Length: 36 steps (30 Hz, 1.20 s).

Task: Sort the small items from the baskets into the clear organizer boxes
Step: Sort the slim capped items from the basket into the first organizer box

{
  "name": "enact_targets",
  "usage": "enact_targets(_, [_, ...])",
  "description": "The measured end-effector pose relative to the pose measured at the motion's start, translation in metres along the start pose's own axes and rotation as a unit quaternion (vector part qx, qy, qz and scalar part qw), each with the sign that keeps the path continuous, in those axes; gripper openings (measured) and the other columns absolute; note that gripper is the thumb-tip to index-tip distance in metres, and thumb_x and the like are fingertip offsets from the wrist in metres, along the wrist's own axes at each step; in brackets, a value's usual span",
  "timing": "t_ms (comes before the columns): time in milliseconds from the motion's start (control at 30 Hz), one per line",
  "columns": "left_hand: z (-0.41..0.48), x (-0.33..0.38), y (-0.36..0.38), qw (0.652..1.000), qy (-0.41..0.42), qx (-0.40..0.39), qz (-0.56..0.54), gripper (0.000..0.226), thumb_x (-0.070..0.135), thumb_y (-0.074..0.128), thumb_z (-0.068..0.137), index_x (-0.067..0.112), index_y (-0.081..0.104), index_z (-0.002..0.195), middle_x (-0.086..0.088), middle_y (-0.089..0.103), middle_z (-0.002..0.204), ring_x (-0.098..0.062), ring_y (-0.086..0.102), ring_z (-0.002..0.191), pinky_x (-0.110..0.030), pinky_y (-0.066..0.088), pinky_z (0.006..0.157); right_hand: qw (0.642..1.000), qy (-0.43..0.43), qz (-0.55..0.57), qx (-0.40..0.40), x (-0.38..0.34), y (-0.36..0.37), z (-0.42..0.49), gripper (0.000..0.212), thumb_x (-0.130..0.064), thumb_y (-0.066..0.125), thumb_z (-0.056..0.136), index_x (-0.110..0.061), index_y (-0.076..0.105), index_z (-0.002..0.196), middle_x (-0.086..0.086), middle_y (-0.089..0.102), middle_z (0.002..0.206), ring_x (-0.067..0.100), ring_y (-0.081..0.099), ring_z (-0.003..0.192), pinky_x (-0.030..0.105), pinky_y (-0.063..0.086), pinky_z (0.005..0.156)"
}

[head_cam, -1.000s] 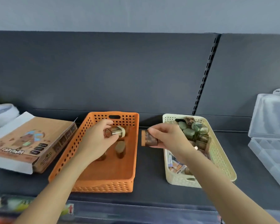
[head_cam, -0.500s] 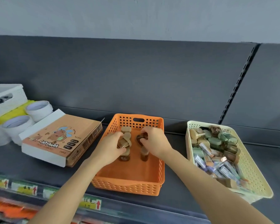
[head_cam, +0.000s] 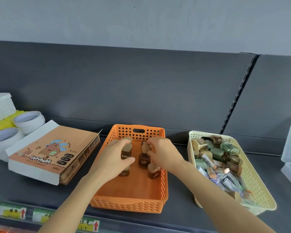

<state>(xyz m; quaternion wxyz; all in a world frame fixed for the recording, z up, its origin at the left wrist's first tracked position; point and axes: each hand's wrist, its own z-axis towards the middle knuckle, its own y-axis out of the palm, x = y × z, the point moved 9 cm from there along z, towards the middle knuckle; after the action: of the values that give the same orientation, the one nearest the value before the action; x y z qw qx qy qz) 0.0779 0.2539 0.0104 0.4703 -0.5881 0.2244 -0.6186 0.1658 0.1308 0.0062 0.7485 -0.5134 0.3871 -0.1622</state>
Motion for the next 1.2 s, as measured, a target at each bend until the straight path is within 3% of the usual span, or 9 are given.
enact_targets(100, [0.001,0.026,0.003,1.000,0.027,0.003,-0.010,0.058,0.042,0.064,0.085,0.030,0.042,0.138,0.013,0.043,0.141,-0.006,0.042,0.127,-0.025,0.037,0.102,0.998,-0.008,0.034,0.052,0.010,-0.029,-0.014,0.019,-0.013,0.054,0.089,-0.013,0.062,0.106,0.000,0.063,0.102,0.018,0.061,0.091,0.030,0.054,0.077])
enact_targets(200, [0.003,0.050,0.013,0.999,0.044,-0.003,-0.025,0.057,0.044,0.064,0.084,0.031,0.044,0.136,0.013,0.044,0.140,-0.006,0.041,0.127,-0.029,0.039,0.105,0.994,0.017,0.062,0.088,0.036,-0.050,-0.035,0.024,-0.016,0.060,0.087,-0.014,0.064,0.111,0.001,0.066,0.104,0.015,0.060,0.095,0.032,0.052,0.084])
enact_targets(300, [0.004,0.077,0.028,0.997,0.069,-0.013,-0.034,0.054,0.046,0.063,0.084,0.032,0.046,0.133,0.015,0.046,0.136,-0.001,0.042,0.122,-0.023,0.040,0.099,0.981,0.096,0.109,0.125,0.080,-0.072,-0.066,0.032,-0.018,0.063,0.087,-0.016,0.062,0.119,-0.003,0.066,0.110,0.009,0.060,0.101,0.028,0.049,0.092])
enact_targets(433, [0.005,0.122,0.053,0.992,0.113,-0.038,-0.044,0.051,0.044,0.063,0.085,0.030,0.048,0.132,0.015,0.045,0.134,-0.002,0.043,0.120,-0.017,0.033,0.095,0.963,0.182,0.143,0.141,0.135,-0.087,-0.110,0.028,-0.019,0.064,0.087,-0.019,0.065,0.115,-0.010,0.065,0.104,0.006,0.061,0.097,0.021,0.047,0.085])
enact_targets(600, [0.002,0.170,0.096,0.980,0.164,-0.107,-0.036,0.051,0.044,0.060,0.087,0.029,0.046,0.134,0.014,0.042,0.137,-0.002,0.040,0.124,-0.018,0.032,0.098,0.948,0.229,0.145,0.168,0.179,-0.099,-0.155,0.015,-0.017,0.070,0.081,-0.021,0.070,0.096,-0.015,0.066,0.086,0.002,0.062,0.084,0.025,0.049,0.077])
enact_targets(767, [-0.004,0.198,0.136,0.965,0.189,-0.178,-0.031,0.052,0.036,0.064,0.085,0.027,0.048,0.134,0.012,0.043,0.135,-0.005,0.043,0.120,-0.018,0.035,0.094,0.942,0.256,0.139,0.164,0.205,-0.102,-0.180,0.023,-0.015,0.068,0.083,-0.020,0.070,0.105,-0.011,0.067,0.092,0.006,0.063,0.088,0.022,0.049,0.077])
enact_targets(933, [-0.011,0.226,0.189,0.924,0.232,-0.304,0.011,0.050,0.020,0.065,0.081,0.030,0.053,0.129,0.005,0.047,0.138,-0.013,0.050,0.117,-0.023,0.041,0.093,0.939,0.252,0.140,0.185,0.217,-0.107,-0.182,0.018,-0.012,0.068,0.081,-0.018,0.071,0.098,-0.009,0.070,0.090,0.006,0.064,0.088,0.022,0.050,0.080])
enact_targets(1067, [-0.012,0.230,0.218,0.893,0.231,-0.385,0.042,0.057,0.012,0.058,0.078,0.044,0.054,0.125,0.008,0.054,0.135,-0.017,0.051,0.120,-0.039,0.046,0.097,0.942,0.243,0.142,0.184,0.223,-0.114,-0.173,0.020,-0.015,0.066,0.083,-0.018,0.070,0.103,-0.010,0.069,0.091,0.004,0.063,0.088,0.024,0.051,0.082])
enact_targets(1200, [-0.009,0.232,0.218,0.883,0.240,-0.401,0.032,0.050,0.016,0.061,0.077,0.036,0.059,0.123,0.014,0.061,0.124,-0.005,0.052,0.110,-0.027,0.046,0.093,0.944,0.236,0.139,0.184,0.232,-0.121,-0.163,0.024,-0.017,0.066,0.084,-0.019,0.069,0.107,-0.011,0.068,0.096,0.004,0.062,0.091,0.017,0.045,0.079])
